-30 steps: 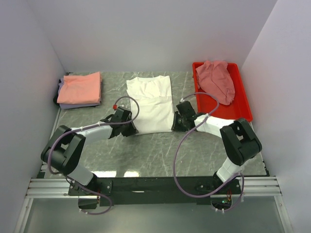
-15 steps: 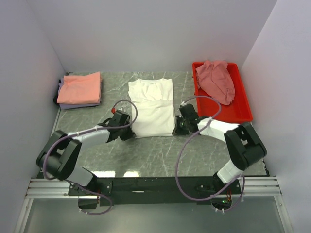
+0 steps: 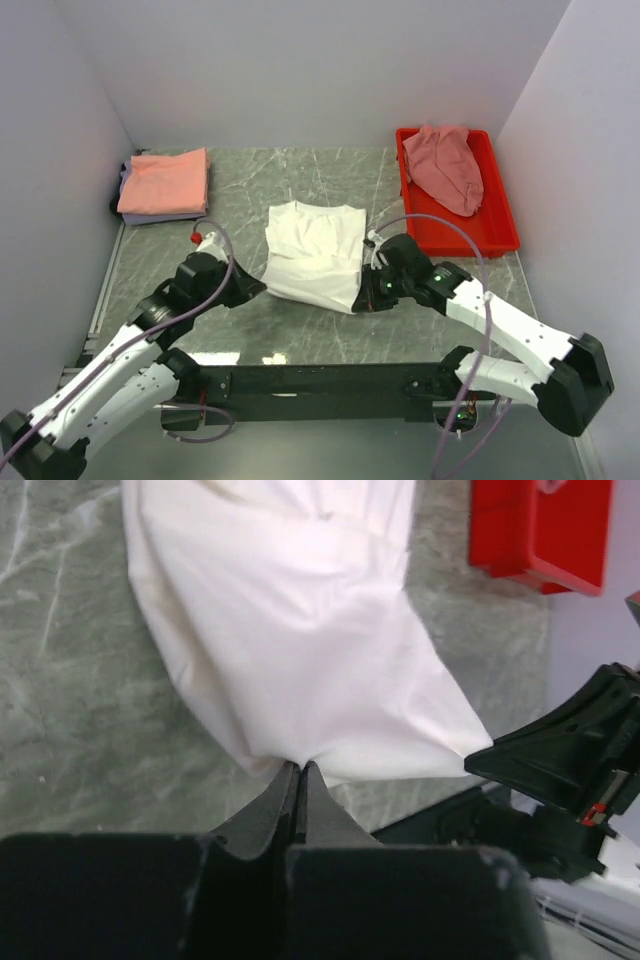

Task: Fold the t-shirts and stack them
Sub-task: Fold the tshirt

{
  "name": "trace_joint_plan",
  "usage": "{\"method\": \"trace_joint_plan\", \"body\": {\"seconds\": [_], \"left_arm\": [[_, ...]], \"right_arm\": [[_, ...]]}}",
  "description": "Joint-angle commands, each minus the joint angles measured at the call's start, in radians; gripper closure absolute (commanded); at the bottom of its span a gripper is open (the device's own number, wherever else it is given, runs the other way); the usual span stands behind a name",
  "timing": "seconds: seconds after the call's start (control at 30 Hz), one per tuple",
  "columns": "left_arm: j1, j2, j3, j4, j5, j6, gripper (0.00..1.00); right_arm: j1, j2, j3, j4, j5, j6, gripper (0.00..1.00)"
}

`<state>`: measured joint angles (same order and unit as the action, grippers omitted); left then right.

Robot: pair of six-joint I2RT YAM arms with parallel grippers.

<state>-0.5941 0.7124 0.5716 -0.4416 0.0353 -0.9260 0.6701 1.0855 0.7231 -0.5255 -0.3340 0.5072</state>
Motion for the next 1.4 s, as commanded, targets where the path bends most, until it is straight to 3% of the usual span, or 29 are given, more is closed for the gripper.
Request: {"method": "trace_joint_plan", "body": {"seconds": [0.0,0.17,0.33,0.4,0.7,0.97,1.2,1.37], "left_arm": [[0.002,-0.102,0.068,-0.150,-0.011,0.009,0.99],[0.000,-0.179,0.135,-0.181,-0.023,0.024,0.99],[0.002,-0.154,0.188,-0.161,-0.063,0.041,0.99],[0.002,-0.120,0.211,-0.152,-0.102,0.039,0.99],[0.002,0.044,0.307,-0.117,-0.242,0.038,0.99],[0.008,0.173,0.369,-0.048,-0.317,0.035,0.99],[0.066,0.311,0.441,0.035,-0.250,0.104,0.99],[0.134,0.435,0.488,0.058,-0.207,0.113,1.00]], "right_arm": [[0.028,-0.091,0.073,-0.186,-0.085,-0.019,1.00],[0.031,-0.157,0.094,-0.228,-0.191,-0.019,1.00],[0.028,-0.179,0.128,-0.237,-0.114,0.004,1.00],[0.023,-0.185,0.156,-0.248,-0.051,0.007,1.00],[-0.084,-0.197,0.168,-0.148,-0.033,0.017,1.00],[-0.133,-0.113,0.228,-0.053,-0.002,0.011,1.00],[-0.159,-0.073,0.243,0.027,0.151,0.040,1.00],[-0.197,-0.012,0.265,0.059,0.165,0.037,1.00]]}}
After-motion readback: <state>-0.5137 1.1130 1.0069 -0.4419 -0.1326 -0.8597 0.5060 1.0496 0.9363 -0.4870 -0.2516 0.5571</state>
